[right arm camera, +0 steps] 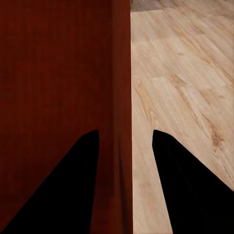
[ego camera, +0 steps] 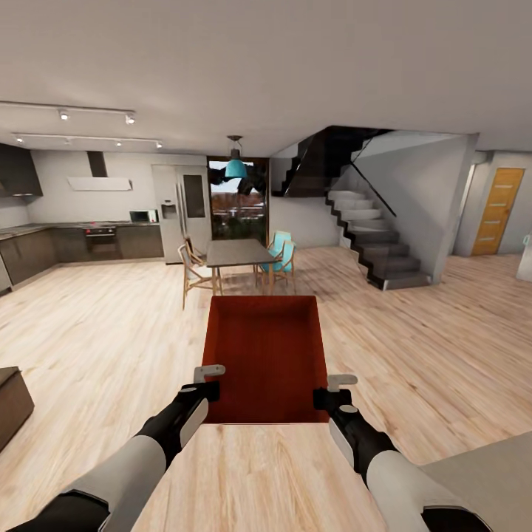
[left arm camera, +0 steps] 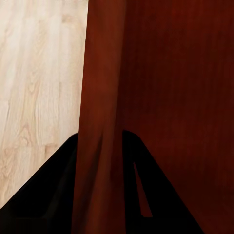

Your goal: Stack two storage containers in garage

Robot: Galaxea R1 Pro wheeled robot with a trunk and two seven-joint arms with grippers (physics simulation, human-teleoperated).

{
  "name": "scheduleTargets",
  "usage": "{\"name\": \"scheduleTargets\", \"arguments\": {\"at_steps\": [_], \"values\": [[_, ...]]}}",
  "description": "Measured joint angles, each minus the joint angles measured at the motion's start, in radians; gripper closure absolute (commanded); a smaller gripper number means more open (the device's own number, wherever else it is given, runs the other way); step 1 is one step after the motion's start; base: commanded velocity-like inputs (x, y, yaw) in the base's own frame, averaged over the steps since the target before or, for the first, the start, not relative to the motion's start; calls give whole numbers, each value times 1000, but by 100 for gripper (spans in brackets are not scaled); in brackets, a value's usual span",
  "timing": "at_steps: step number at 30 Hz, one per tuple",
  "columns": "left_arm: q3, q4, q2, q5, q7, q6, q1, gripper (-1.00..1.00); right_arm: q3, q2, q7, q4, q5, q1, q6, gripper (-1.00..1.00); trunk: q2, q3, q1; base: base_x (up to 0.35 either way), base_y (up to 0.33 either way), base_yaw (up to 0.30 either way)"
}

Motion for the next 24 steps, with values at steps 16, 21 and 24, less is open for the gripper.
{"name": "scheduleTargets", "arguments": {"at_steps": [16,21,24], "values": [[1,0,0,-1,0,0,0,100,0,0,0,0,-1,0,0,100,0,0,0,323,0,0],[1,-1,0,-1,0,1,0,100,0,1,-1,0,1,0,1,100,0,0,0,323,0,-103],[1,0,0,0,0,1,0,100,-1,1,-1,-1,2,0,1,100,0,0,0,323,0,-230]]}}
